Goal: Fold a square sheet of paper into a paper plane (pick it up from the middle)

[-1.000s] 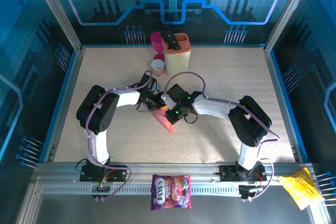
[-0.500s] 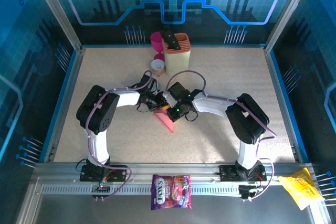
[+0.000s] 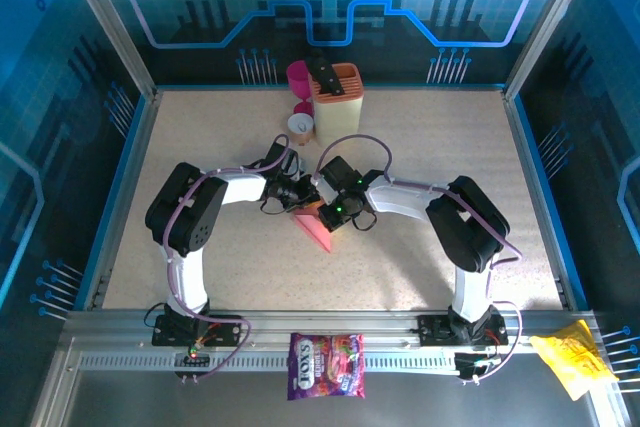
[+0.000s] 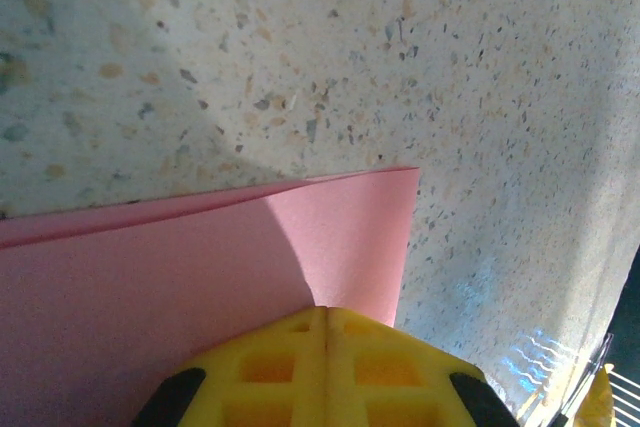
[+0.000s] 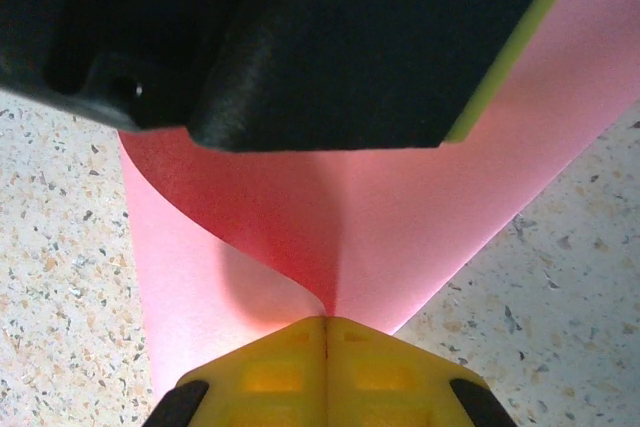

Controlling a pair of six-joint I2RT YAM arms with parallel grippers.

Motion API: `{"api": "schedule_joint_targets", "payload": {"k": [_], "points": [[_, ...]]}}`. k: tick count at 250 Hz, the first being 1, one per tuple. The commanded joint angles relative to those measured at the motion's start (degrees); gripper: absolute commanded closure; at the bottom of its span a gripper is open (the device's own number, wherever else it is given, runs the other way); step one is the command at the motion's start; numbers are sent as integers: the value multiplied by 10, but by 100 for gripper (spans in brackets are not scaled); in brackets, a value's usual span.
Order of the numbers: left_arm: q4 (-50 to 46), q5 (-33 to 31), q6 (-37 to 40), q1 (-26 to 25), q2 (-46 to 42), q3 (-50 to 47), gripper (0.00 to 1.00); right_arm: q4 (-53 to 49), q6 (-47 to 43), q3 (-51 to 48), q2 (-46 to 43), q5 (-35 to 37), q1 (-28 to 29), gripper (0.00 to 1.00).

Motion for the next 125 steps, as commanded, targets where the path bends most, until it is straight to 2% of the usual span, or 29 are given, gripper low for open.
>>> {"api": "schedule_joint_targets", "payload": {"k": [1,125], "points": [[-23,-10,6,1,22,-18,100,0,1,1,17,-1,-5,100],[-19,-9,3,0,18,-21,100,17,14,-21,24,-13,-5,100]]}}
